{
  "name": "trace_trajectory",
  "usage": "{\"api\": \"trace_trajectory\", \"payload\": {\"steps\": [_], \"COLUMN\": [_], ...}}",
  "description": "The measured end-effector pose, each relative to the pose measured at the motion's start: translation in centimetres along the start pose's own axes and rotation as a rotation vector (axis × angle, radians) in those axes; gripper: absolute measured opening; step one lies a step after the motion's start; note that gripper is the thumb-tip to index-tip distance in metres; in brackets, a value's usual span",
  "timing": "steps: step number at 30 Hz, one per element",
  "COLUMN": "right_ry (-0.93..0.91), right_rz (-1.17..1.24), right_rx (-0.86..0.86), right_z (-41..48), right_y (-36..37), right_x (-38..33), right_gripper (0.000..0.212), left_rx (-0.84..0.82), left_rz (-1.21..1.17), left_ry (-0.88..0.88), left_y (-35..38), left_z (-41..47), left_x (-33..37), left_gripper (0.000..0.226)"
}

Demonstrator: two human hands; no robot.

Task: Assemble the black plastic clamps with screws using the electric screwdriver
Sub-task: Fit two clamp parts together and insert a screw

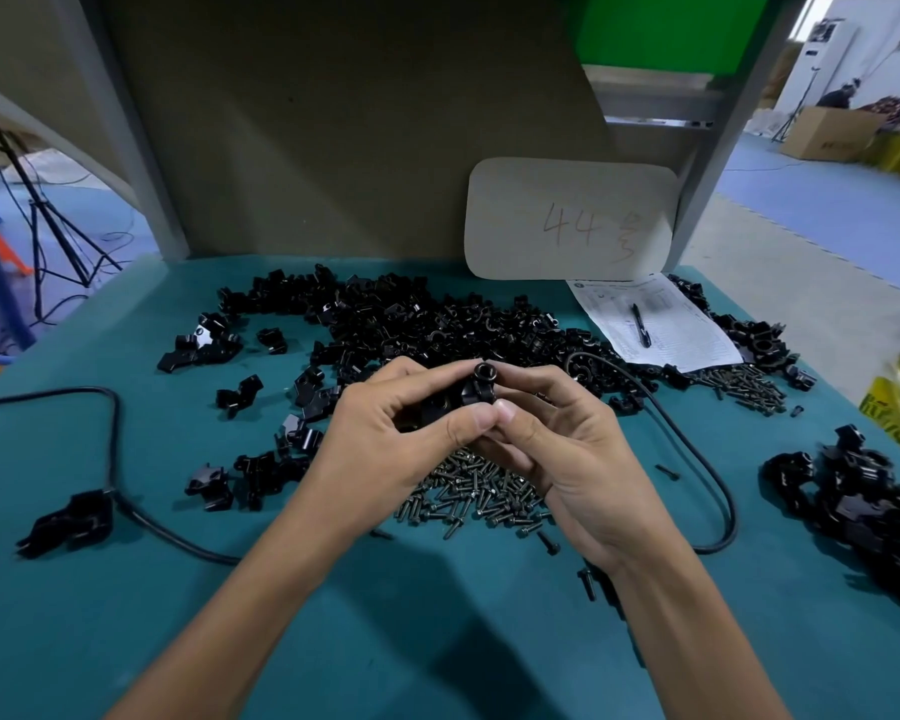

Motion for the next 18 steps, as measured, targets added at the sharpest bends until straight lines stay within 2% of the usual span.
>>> {"api": "trace_trajectory", "payload": {"steps": [6,14,18], "right_ry": [-0.003,-0.012,-0.017], "right_rz": [0.001,0.017,0.021], "right_rx": [0.000,0.022,0.003], "right_z": [-0.25,-0.35,-0.39], "right_y": [-0.10,-0.71,-0.67], "right_x": [0.00,0.09,0.04], "right_gripper": [0.024,0.025,0.025], "left_rx": [-0.007,-0.016,-0.002], "left_rz": [-0.023,-0.007,-0.016], "left_ry": [0.013,-0.002,0.010], "left_y": [0.19,0.36,0.48], "left_z": [-0.19,-0.01,-0.15], "left_x": [0.26,0.33,0.43], "left_gripper": [0.035,0.041,0.037]}}
Point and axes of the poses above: each hand's wrist, its own z-axis towards the middle knuckle, its own y-axis out of the palm, x = y × z, the point moved 9 cm from there along z, towards the middle knuckle, and after that the axes turned 2 degrees about x, right-handed, at the moved point
